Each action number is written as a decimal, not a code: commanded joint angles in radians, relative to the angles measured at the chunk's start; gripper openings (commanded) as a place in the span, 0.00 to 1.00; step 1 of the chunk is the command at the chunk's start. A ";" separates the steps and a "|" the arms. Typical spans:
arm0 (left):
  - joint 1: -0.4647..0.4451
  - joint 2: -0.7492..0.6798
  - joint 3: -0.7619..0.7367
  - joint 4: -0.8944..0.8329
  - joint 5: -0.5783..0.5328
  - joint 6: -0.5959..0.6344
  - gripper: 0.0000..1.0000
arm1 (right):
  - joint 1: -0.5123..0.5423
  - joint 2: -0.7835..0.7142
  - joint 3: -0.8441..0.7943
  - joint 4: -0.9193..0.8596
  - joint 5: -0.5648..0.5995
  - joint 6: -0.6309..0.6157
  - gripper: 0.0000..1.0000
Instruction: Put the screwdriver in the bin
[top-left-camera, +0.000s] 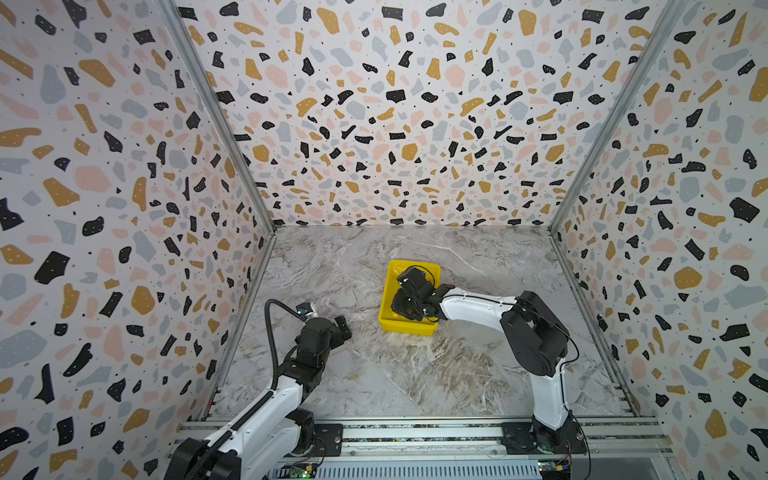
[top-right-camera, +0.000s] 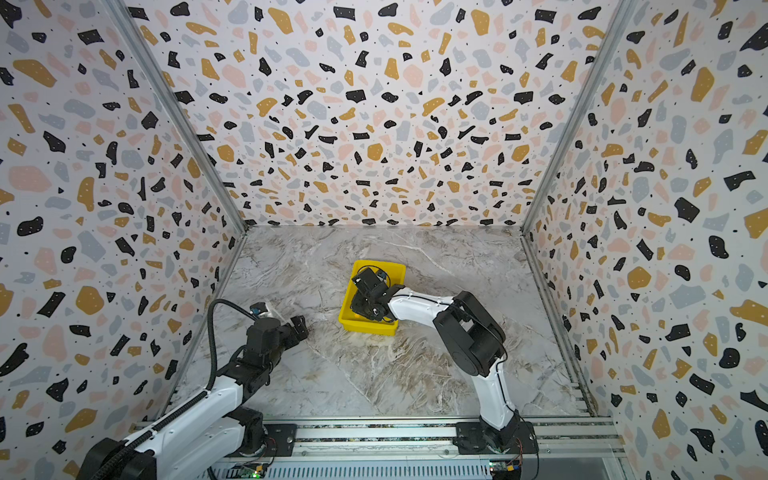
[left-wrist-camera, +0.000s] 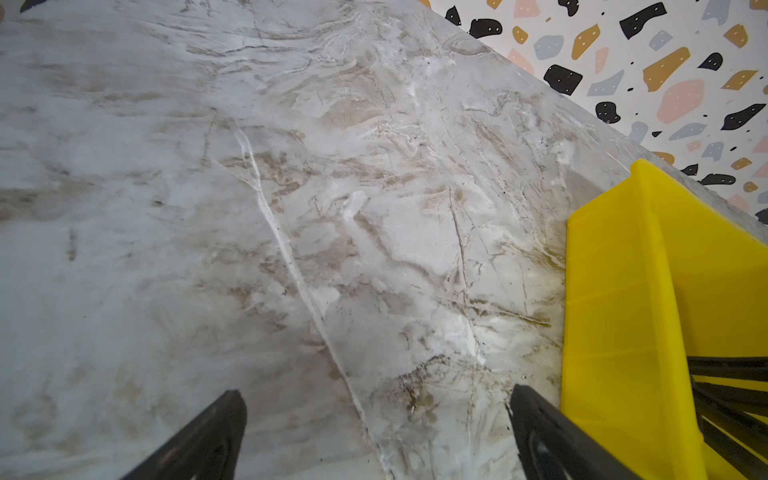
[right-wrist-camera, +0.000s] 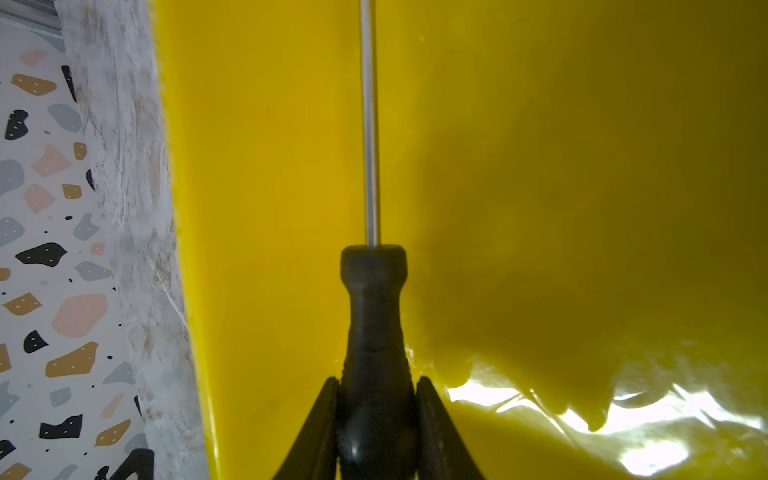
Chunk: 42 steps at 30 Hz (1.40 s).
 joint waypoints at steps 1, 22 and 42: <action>-0.002 -0.008 -0.001 0.008 -0.008 -0.003 1.00 | 0.001 -0.047 0.031 -0.011 0.011 -0.017 0.30; -0.002 -0.012 0.000 0.010 -0.002 0.000 1.00 | -0.025 -0.321 0.009 -0.082 0.205 -0.172 0.42; -0.002 -0.004 -0.002 0.014 0.005 -0.001 1.00 | -0.497 -1.060 -1.057 0.768 0.504 -1.028 0.99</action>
